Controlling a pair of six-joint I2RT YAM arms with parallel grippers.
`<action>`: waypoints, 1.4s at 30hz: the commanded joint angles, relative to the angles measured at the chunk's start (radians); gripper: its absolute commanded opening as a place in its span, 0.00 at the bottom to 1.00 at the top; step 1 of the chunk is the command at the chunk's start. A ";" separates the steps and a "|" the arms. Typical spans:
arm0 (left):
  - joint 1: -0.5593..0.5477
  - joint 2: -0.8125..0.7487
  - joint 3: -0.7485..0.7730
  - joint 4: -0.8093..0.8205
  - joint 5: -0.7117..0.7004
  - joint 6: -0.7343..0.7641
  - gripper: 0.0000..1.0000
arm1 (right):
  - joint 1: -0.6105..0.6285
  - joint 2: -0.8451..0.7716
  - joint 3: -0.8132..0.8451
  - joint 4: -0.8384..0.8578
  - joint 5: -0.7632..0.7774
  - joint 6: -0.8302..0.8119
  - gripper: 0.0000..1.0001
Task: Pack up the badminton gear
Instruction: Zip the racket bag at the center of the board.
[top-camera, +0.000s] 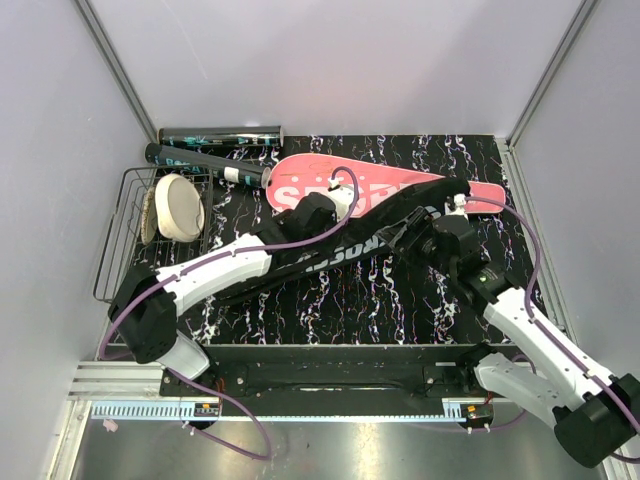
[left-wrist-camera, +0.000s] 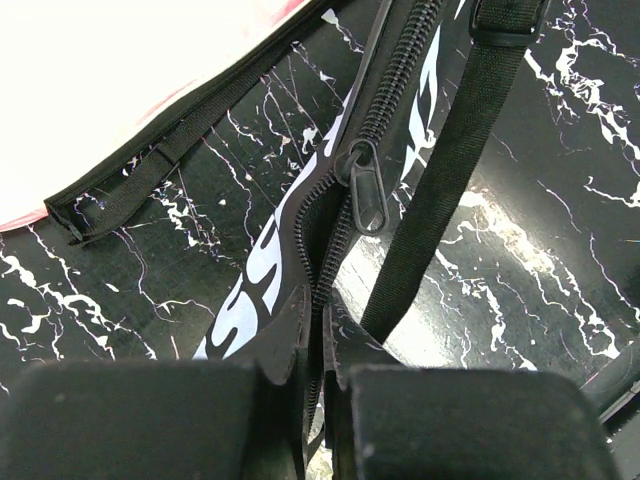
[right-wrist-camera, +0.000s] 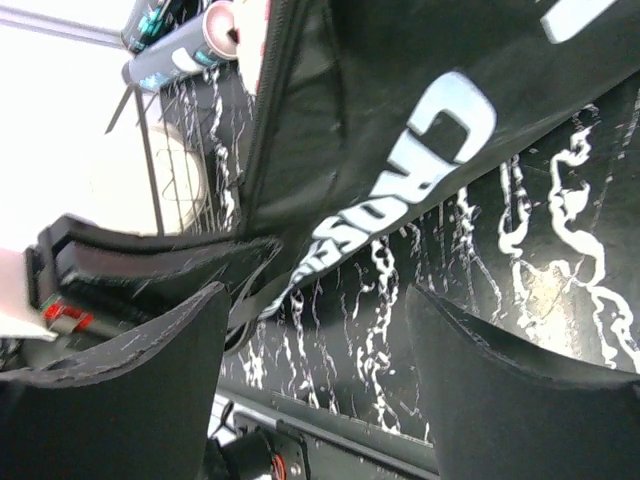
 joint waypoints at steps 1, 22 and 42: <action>-0.007 -0.044 0.014 0.088 0.010 -0.029 0.00 | -0.073 0.031 -0.049 0.147 -0.013 -0.002 0.75; -0.004 -0.021 0.048 0.038 0.229 0.042 0.48 | -0.091 0.155 -0.057 0.391 -0.214 0.005 0.00; 0.005 0.007 0.057 0.018 0.381 0.034 0.07 | -0.093 0.180 0.045 0.319 -0.270 0.183 0.07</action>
